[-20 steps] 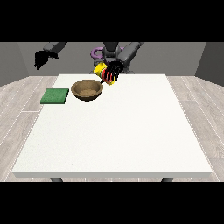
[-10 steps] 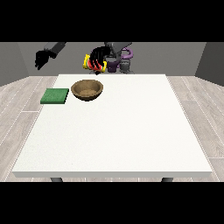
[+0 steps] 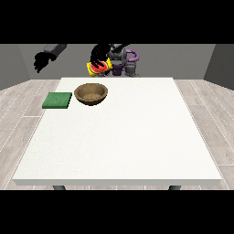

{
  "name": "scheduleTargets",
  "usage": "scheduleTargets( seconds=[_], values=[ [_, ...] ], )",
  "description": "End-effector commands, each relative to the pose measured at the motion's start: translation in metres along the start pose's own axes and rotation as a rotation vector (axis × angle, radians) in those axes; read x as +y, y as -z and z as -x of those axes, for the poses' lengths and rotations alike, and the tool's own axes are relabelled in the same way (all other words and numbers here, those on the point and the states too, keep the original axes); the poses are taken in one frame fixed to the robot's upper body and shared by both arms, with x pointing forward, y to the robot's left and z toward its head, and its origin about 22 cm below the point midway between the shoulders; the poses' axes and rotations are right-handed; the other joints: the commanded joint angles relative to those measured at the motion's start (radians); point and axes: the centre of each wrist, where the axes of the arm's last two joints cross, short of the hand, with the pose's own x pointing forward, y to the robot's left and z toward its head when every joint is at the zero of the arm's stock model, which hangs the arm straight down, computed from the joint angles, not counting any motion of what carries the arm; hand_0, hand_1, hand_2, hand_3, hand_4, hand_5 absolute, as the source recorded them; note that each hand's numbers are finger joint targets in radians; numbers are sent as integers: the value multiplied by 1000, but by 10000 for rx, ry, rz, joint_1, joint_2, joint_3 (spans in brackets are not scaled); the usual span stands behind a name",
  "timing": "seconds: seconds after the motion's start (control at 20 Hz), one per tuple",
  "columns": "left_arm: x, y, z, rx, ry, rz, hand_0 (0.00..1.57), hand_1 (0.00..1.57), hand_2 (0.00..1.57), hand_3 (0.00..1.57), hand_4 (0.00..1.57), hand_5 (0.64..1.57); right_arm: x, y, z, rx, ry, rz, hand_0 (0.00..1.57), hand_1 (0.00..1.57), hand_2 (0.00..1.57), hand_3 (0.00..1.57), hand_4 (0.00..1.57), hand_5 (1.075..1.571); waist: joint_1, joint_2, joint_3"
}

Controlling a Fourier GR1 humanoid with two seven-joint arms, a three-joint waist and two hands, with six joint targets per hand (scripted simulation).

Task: Pick the cup and pour the ball into the bowl, then pick the bowl and place it on the pad

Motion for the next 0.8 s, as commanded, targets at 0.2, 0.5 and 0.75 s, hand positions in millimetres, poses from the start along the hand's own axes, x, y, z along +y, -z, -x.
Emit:
scheduleTargets(
  seconds=[0.2,0.5,0.75],
  values=[
    [10,-11,-18,-541,1412,-55,1514,1514,1571,1571,1217,1466,2,-7,9,59,-44,109,0,0,0,298,759,1540,288,-8,-22],
    [14,-3,35,2071,-5370,-660,0,0,1571,1571,1244,1458,-21,-11,-4,153,171,585,0,0,160,231,738,1551,1089,-131,-65],
    [-15,-21,35,4414,-9392,-953,489,489,1571,1571,950,1567,-8,-17,11,296,340,776,0,0,212,253,751,1556,1429,29,-71]
  ],
)
